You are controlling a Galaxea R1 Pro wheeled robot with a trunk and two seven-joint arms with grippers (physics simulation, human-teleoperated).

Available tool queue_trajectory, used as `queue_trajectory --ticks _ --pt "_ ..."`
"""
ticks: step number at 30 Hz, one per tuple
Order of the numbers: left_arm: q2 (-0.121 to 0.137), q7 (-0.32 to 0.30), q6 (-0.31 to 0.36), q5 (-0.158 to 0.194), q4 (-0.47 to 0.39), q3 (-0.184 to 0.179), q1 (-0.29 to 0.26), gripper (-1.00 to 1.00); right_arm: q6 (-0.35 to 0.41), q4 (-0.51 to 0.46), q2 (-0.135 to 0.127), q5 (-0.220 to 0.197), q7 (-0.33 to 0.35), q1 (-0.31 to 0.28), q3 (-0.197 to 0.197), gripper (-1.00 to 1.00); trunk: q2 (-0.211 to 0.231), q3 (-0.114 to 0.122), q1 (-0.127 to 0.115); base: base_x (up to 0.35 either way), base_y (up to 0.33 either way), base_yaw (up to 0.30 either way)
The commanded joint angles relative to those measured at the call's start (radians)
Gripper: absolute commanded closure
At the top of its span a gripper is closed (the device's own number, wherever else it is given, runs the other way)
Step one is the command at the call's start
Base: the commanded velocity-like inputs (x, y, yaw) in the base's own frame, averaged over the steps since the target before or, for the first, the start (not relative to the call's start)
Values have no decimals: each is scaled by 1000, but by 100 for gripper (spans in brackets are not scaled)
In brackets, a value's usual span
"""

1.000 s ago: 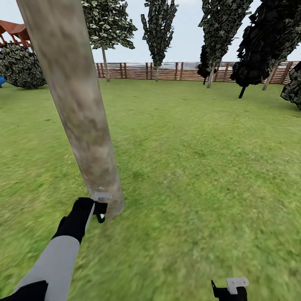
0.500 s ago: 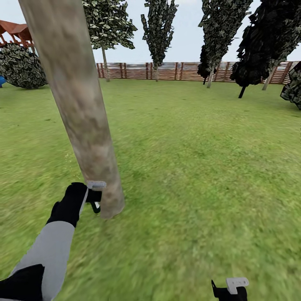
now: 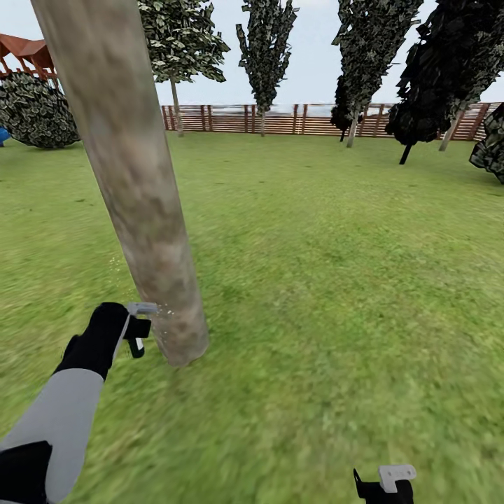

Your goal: In the garden, pick up the pesticide atomizer on the floor and spray pesticide onto both trees until each tree trunk is fully covered.

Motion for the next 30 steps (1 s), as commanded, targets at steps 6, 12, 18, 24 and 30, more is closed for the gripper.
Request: queue_trajectory --ticks 6,12,18,24,30 --pt "-5 2 1 -4 -1 -22 -3 100 0 0 -1 0 0 0 0 -100 0 0 0 57 -162 0" --pt "-11 3 2 -4 -20 -14 -7 100 0 0 -2 0 0 0 0 -100 0 0 0 29 -268 0" --pt "-11 4 4 -4 -30 -9 -5 100 0 0 -2 0 0 0 0 -100 0 0 0 0 -276 0" --pt "-11 7 5 -5 -26 -9 0 100 0 0 -2 0 0 0 -2 -100 0 0 0 0 -276 0" --pt "-10 11 5 -7 -16 -10 2 100 0 0 -2 0 0 0 -2 -100 0 0 0 16 -276 18"
